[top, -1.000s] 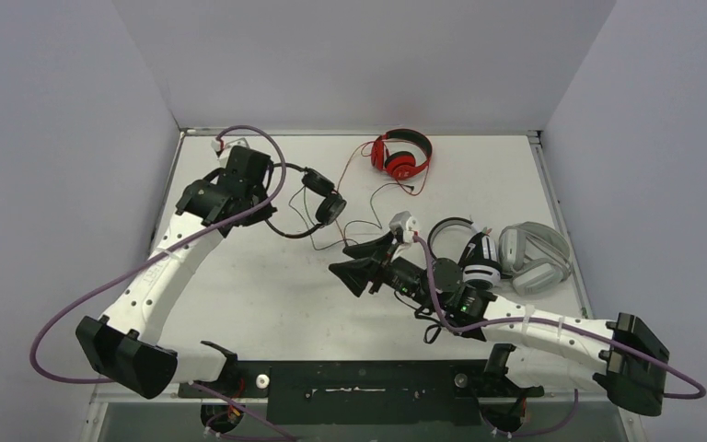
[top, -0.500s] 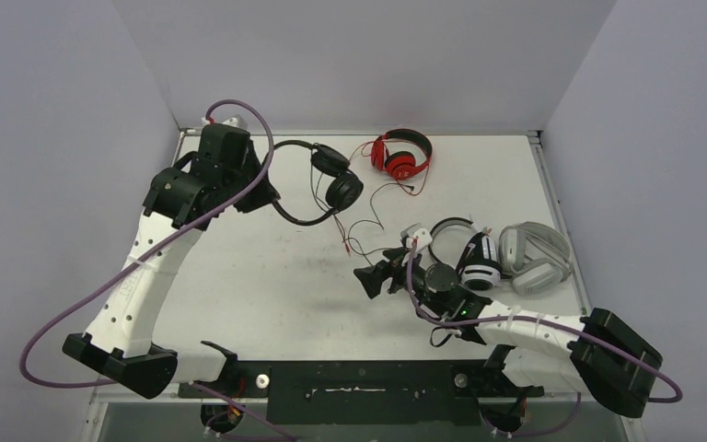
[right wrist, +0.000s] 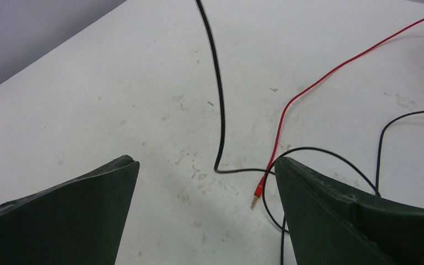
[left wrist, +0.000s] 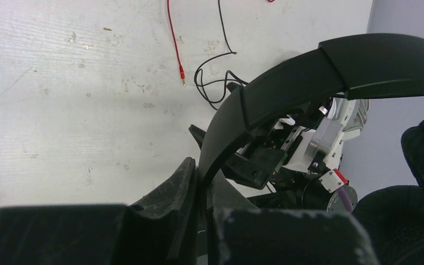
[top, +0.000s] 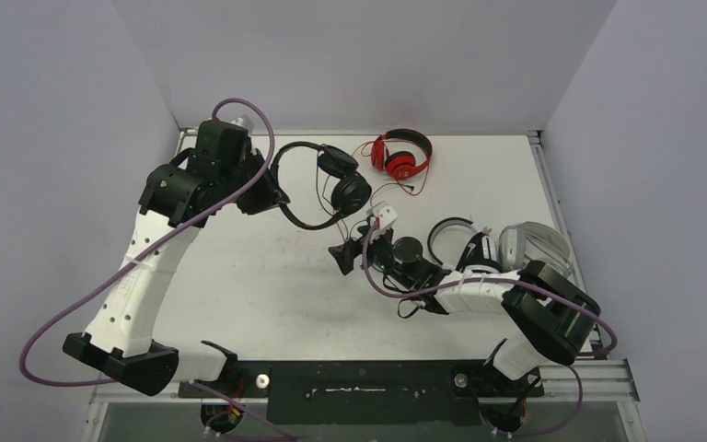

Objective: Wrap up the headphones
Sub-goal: Wrap the headphones cable around the headphones.

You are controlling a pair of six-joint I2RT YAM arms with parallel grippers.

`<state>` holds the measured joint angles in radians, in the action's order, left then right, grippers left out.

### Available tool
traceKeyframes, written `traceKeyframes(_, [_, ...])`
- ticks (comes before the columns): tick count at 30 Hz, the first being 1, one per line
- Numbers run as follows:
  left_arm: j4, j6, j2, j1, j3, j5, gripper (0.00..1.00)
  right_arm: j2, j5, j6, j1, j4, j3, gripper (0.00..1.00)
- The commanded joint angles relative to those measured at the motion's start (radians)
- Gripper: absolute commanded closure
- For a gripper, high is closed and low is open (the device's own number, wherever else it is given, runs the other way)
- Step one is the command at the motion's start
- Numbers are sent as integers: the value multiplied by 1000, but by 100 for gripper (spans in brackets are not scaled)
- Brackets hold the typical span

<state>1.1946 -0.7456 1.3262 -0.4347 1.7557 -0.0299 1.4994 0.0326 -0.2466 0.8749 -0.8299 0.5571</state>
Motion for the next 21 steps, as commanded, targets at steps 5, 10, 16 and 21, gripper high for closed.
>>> traceKeyframes(5, [-31,-29,5,7,63,-39,100,164,84,-10,-72,-140,167,4])
traceKeyframes(10, [-38,-28,17,7,73,-42,100,230,158,-21,-80,-129,235,48])
traceKeyframes(16, [-14,-9,63,8,100,21,100,107,229,-46,-50,-155,121,100])
traceKeyframes(21, [-44,-1,105,17,111,55,100,-94,222,-27,77,-42,5,100])
